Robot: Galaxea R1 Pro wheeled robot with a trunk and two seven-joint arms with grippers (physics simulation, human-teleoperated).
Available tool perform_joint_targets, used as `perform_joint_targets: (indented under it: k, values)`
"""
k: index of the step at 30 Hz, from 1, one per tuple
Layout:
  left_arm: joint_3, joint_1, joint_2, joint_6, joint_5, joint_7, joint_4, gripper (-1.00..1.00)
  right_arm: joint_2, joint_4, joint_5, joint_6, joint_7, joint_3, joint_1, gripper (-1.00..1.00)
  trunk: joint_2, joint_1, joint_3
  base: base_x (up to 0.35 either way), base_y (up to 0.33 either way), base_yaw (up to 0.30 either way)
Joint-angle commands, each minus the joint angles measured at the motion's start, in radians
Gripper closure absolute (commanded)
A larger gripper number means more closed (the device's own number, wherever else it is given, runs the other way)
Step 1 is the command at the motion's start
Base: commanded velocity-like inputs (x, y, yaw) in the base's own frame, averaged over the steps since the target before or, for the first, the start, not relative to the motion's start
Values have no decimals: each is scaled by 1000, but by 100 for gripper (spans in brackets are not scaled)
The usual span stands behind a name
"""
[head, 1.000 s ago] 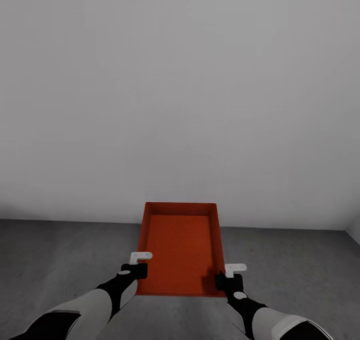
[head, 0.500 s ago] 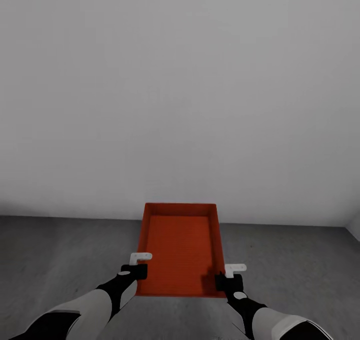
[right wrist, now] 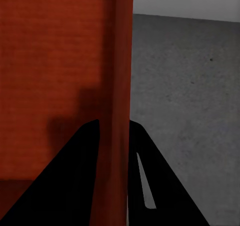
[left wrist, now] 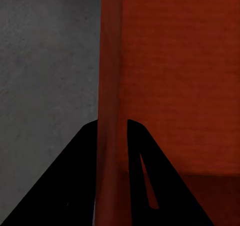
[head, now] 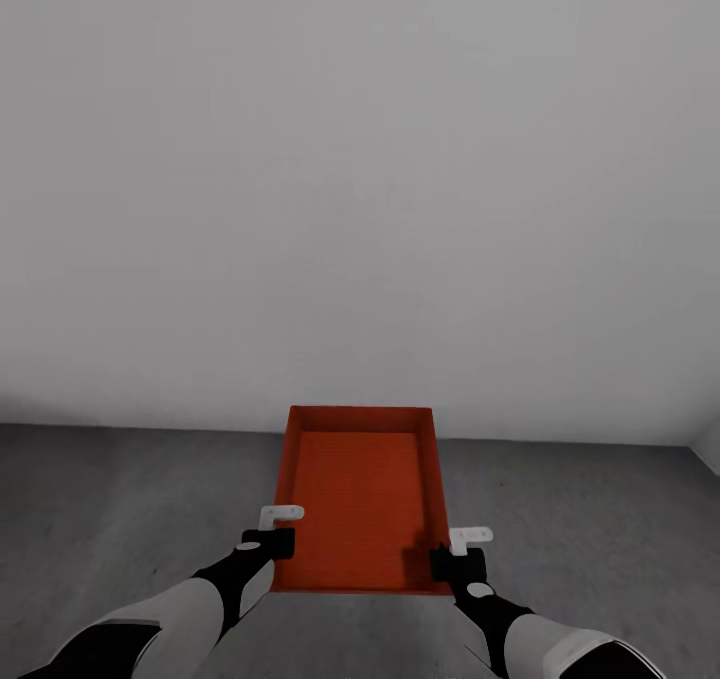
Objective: Move the two storage containers from the living room to the garage. In the garage, place one container on the floor and stack the other container on top of it (either order is fine).
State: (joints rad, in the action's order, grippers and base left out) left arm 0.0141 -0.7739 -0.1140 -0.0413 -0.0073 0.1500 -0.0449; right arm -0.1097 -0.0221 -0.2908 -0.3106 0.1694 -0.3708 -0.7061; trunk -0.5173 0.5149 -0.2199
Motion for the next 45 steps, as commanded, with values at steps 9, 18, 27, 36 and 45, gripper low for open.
perform_joint_targets:
  k: [9,18,27,36,45]
  values:
    - [44,-1,59,-4,-1,12,3,100,-1,2,13,-22,-1,44,-2,100,-2,0,-16,0,0,0]
    - [44,-1,59,-5,-2,11,3,100,-2,2,13,-22,-1,44,-2,100,-2,0,-30,0,0,0]
    - [44,-1,47,-5,1,13,3,100,-2,2,13,-22,-1,44,-1,100,-2,0,-45,0,0,0]
    - [44,-1,46,-5,1,13,3,100,-2,2,13,-22,-1,44,-2,100,-2,0,-59,0,0,0]
    - [44,-1,46,-5,0,13,4,100,-2,2,13,-22,-1,44,-2,100,-2,0,-73,0,0,0]
